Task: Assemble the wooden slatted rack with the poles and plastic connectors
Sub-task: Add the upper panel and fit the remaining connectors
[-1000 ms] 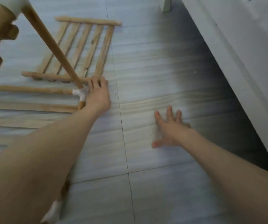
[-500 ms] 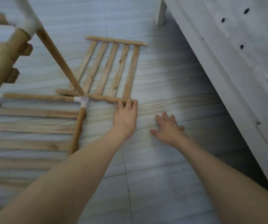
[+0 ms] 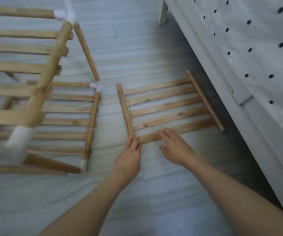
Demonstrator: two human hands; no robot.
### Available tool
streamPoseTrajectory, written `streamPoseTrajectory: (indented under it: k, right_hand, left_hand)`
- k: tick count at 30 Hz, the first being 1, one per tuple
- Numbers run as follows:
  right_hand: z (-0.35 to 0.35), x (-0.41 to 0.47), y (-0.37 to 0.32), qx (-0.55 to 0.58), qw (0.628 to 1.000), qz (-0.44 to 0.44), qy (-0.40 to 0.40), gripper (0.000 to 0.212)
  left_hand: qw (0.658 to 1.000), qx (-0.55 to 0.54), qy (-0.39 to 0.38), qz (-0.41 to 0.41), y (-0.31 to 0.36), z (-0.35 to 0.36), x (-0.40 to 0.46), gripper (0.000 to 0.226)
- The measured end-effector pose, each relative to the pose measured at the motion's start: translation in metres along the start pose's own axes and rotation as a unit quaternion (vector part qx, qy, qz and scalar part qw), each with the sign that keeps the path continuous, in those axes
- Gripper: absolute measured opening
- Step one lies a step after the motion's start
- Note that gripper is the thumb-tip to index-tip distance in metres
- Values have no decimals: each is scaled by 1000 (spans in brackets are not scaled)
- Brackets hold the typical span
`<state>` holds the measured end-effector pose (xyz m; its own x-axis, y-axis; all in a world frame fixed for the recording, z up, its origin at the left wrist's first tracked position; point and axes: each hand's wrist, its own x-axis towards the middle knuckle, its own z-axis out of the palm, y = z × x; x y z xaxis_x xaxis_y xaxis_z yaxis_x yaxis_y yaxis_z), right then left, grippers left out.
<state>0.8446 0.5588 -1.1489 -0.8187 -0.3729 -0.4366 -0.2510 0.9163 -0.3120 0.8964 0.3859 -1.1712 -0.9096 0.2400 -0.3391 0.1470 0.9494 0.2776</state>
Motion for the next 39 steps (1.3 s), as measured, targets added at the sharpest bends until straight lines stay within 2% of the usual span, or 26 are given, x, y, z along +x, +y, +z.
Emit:
streamPoseTrajectory:
  k: [4,9,11,15,18,21,25,29,31,34,39]
  right_hand:
    - [36,-45,-44,-124,990,-21,-66,52]
    - [72,-107,-90,-174,976,-73,-113,35]
    - [86,-126,-101,-165,975,-77,-126,36]
    - [105,-140,-114,-159,971,-71,-162,30]
    - [100,-141,-120,-147,967,-60,-201,32]
    - [83,-139,-127,-112,974,-44,-192,29]
    - [28,-138,-138,-57,988,-7,-141,30]
    - [-38,-160,-144,-32,995,15,-90,37]
    - [-71,-178,-148,-41,997,24,-66,40]
    - [-118,-209,-165,-28,999,37,-13,37]
    - [-162,-258,-202,44,994,8,101,33]
  left_hand:
    - [997,-56,26,-42,-7,17,-71,42]
    - [968,-176,22,-177,-14,14,-136,26]
    - [946,-233,-21,-223,-19,13,-152,31]
    - [912,-292,-128,-257,-25,18,-167,46]
    - [904,-284,-172,-269,-21,15,-174,45]
    - [894,-305,-188,-269,-12,-1,-180,42]
    - [895,-343,-136,-252,4,-48,-180,38]
    - [916,-345,-20,-204,31,-113,-189,31]
    - [934,-316,13,-168,49,-144,-204,26]
    - [956,-263,49,-117,74,-181,-235,33]
    - [960,-215,148,-98,67,-240,-297,20]
